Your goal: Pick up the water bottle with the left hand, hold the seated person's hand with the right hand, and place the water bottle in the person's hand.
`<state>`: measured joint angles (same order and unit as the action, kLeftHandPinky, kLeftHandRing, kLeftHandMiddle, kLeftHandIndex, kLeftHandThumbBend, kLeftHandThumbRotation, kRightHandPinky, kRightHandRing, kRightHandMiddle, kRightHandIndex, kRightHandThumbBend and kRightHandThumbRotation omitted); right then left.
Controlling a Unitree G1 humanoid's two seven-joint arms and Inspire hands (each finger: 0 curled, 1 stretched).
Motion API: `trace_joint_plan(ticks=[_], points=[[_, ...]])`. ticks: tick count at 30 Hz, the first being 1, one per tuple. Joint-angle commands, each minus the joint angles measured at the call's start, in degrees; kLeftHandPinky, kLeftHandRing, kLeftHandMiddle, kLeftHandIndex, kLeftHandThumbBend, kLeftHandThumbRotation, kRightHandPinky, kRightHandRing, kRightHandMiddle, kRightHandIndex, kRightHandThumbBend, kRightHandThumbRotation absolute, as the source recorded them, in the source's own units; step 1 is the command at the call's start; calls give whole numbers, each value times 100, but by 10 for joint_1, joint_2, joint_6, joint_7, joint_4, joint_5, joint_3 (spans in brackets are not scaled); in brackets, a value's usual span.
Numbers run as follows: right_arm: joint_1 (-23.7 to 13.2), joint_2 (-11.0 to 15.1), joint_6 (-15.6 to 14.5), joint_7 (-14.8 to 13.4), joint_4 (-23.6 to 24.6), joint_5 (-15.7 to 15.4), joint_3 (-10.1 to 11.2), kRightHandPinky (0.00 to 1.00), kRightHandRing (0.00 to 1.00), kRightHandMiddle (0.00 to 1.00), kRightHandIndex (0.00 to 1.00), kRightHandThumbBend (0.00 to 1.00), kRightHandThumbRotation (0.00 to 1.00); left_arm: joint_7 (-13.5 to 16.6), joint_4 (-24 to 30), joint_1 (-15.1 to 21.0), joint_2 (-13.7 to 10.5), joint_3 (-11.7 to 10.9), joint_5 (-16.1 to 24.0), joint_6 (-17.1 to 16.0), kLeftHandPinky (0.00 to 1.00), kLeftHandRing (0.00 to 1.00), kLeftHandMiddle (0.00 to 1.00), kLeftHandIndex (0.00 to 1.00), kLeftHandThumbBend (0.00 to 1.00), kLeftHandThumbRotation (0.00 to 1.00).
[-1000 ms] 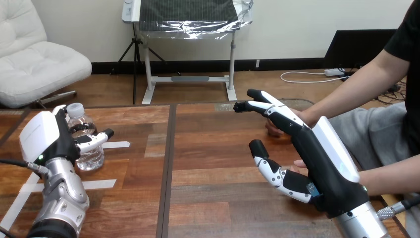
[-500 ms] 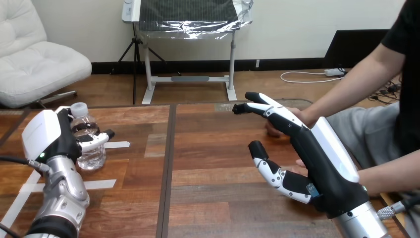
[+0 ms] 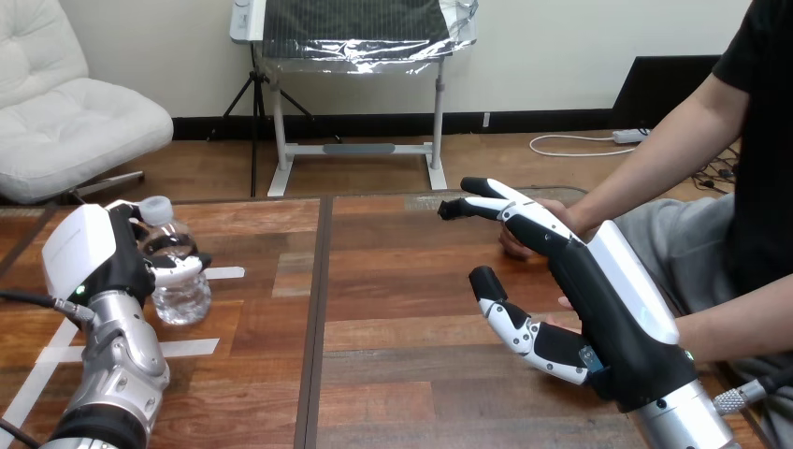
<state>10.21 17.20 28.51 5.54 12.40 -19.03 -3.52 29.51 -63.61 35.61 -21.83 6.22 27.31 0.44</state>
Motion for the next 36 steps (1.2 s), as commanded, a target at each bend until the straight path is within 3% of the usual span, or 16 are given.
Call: trace_joint_plan(ticks=[1, 13, 20, 36], points=[[-31, 7, 2, -1, 27, 4, 14, 87, 92, 90, 77, 18, 0, 16, -8, 46, -4, 18, 11, 0, 39, 47, 56, 59, 77, 5], [-30, 13, 1, -2, 29, 4, 14, 87, 92, 88, 76, 18, 0, 32, -13, 42, 0, 29, 10, -4, 24, 31, 40, 51, 76, 0], [-29, 15, 5, -2, 27, 7, 16, 87, 92, 88, 75, 18, 0, 35, -22, 41, 1, 35, 9, -6, 30, 37, 45, 51, 75, 0], [-25, 16, 1, 1, 33, 7, 18, 87, 91, 87, 75, 18, 0, 46, -18, 29, 4, 36, 8, -20, 27, 34, 43, 52, 72, 0]])
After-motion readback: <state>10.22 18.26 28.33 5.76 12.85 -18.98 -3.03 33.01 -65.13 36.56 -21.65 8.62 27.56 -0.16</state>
